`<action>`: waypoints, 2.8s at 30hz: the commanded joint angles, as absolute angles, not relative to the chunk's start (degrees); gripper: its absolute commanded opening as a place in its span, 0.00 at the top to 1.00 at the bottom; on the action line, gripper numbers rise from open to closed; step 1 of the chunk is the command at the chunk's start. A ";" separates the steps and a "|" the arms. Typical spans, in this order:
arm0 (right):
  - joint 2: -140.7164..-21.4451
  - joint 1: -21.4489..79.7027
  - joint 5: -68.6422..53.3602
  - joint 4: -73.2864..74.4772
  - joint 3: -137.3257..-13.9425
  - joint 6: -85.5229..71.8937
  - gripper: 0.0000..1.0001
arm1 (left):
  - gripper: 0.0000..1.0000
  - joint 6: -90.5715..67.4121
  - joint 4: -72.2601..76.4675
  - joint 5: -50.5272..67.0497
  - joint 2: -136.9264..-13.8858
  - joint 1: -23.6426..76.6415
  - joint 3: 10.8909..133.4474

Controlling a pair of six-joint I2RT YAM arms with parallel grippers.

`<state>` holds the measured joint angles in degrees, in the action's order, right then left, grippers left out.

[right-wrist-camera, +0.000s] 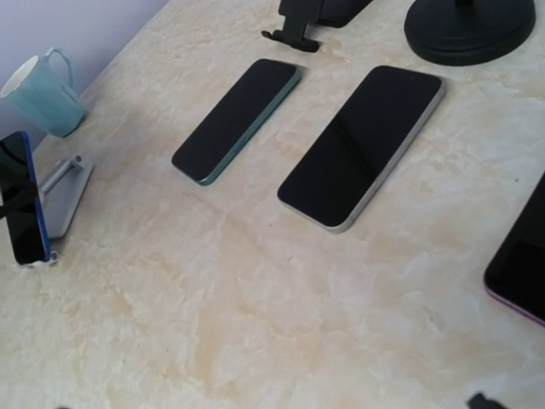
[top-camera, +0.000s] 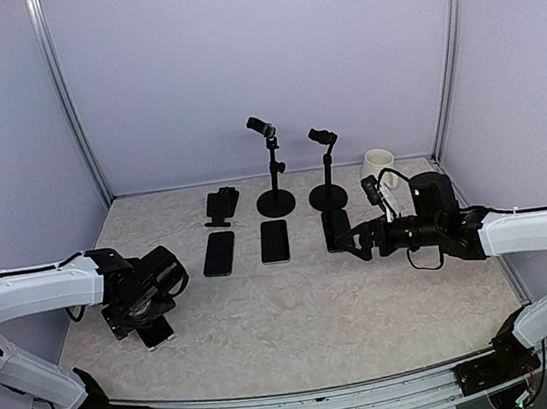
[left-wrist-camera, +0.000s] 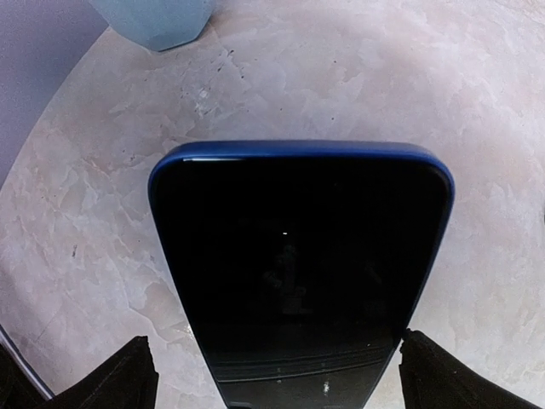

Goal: Remove the phone from the phone stand

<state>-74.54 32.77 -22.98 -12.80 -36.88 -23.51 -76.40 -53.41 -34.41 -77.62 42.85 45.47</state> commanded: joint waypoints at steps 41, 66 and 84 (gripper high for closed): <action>-77.31 31.43 -25.75 -14.24 -38.04 -22.07 0.00 | 0.38 -48.32 -50.24 -34.31 -75.33 34.60 59.42; -76.11 30.33 -28.19 -16.01 -36.85 -21.98 0.00 | 0.43 -12.08 -35.17 -12.11 -100.25 16.35 73.90; -77.43 30.15 -29.38 -17.82 -36.44 -22.59 0.00 | 0.46 -7.58 -37.75 -6.24 -115.66 12.59 85.43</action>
